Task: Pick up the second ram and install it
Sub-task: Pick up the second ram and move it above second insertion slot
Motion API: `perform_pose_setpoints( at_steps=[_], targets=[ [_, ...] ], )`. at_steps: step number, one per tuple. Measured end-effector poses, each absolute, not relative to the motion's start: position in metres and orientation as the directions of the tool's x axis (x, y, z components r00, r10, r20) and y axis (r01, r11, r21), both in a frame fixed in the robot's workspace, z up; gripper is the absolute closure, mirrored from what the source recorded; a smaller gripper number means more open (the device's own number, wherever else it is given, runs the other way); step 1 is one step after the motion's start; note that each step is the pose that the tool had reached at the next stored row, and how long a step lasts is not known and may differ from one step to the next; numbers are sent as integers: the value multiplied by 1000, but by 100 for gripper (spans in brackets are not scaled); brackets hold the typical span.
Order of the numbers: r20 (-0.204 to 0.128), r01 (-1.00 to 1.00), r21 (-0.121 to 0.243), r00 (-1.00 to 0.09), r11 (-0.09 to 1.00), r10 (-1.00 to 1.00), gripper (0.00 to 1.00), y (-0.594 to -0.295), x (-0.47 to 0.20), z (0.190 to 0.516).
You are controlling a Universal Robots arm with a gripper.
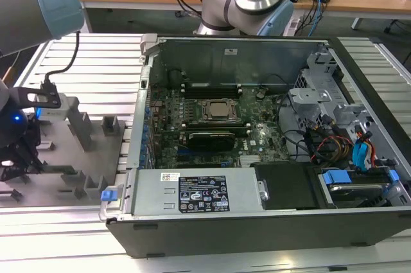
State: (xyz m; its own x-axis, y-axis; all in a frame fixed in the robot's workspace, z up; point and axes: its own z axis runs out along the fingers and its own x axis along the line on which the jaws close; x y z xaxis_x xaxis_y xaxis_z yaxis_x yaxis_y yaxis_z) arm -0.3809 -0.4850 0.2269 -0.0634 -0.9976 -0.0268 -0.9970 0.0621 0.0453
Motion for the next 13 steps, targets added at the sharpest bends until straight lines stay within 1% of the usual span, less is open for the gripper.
perform_pose_setpoints(
  at_steps=[13],
  targets=[
    [-27, -997, 45, -63, 62, -998, 87, -485, -381, 243]
  ],
)
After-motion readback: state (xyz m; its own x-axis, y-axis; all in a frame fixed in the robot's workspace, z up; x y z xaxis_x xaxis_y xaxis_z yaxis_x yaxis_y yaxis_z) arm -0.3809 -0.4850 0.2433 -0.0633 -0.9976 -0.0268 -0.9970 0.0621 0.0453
